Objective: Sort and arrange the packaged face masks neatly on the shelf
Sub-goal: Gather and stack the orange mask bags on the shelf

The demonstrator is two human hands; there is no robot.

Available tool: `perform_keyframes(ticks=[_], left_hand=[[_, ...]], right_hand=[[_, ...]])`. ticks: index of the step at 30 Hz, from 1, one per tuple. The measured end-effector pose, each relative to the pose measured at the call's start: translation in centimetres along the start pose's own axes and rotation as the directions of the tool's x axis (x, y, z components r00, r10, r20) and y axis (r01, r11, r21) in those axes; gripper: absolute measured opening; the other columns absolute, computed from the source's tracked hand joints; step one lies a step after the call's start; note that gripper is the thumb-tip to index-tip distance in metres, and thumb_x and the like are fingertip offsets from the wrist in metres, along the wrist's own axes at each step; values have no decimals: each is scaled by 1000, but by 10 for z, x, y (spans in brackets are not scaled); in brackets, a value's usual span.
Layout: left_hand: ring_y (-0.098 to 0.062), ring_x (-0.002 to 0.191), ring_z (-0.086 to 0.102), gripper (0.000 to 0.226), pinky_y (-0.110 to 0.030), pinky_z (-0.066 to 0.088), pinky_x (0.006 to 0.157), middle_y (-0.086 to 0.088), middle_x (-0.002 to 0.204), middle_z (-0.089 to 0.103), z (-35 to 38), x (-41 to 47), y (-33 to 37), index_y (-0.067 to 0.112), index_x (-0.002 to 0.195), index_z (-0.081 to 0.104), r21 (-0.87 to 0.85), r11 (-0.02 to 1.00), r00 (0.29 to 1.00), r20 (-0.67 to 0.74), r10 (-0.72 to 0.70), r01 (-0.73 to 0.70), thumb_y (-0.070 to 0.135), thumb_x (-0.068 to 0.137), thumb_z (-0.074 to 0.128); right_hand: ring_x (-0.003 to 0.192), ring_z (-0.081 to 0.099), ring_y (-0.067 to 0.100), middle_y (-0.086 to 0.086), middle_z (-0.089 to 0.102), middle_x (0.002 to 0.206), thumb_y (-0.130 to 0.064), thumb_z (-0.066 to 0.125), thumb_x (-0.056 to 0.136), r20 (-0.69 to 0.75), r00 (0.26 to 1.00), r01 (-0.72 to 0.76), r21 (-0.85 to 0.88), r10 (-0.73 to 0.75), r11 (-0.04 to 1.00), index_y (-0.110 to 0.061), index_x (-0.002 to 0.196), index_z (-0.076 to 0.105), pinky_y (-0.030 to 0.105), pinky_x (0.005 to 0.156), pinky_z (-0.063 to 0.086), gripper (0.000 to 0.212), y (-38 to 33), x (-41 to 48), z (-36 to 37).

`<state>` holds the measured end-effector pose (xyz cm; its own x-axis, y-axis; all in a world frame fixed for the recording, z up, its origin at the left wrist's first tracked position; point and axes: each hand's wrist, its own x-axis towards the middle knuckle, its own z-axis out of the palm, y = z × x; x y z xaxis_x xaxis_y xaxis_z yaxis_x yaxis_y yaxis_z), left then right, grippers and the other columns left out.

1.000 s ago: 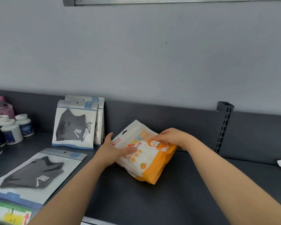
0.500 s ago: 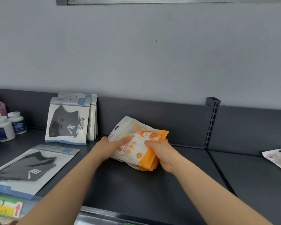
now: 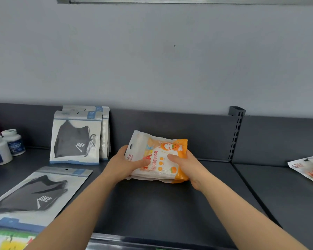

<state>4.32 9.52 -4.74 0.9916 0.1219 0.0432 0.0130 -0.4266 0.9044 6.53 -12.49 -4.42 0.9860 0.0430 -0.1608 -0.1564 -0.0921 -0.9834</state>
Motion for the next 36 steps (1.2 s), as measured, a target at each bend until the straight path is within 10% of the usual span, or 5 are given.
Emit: perform_keyframes(ticks=[19, 27, 36], left_hand=[[-28, 131, 48, 123, -46, 43, 105, -4, 152, 41, -9, -4, -4, 25, 155, 11, -79, 997, 998, -64, -29, 24, 60, 61, 83], [-15, 130, 44, 81, -33, 43, 97, 5, 142, 48, 5, -20, 42, 26, 146, 34, 9, 925, 871, -335, 360, -379, 41, 79, 76], [-5, 110, 57, 51, -16, 45, 78, 15, 117, 60, 109, -55, 99, 30, 133, 48, -322, 866, 919, -33, 393, -382, 32, 87, 70]], right_hand=[[125, 51, 31, 12, 47, 144, -47, 68, 84, -242, 966, -91, 9, 90, 996, -10, 153, 14, 49, 105, 43, 95, -11, -10, -1], [141, 31, 24, 3, 26, 158, -48, 66, 85, -300, 941, 105, -174, -155, 979, -21, 153, 21, 39, 105, 34, 86, -20, -47, -18], [133, 40, 8, -8, 42, 148, -46, 63, 88, -425, 828, 209, -372, -366, 904, -31, 142, 43, 35, 105, 42, 60, -18, -118, -97]])
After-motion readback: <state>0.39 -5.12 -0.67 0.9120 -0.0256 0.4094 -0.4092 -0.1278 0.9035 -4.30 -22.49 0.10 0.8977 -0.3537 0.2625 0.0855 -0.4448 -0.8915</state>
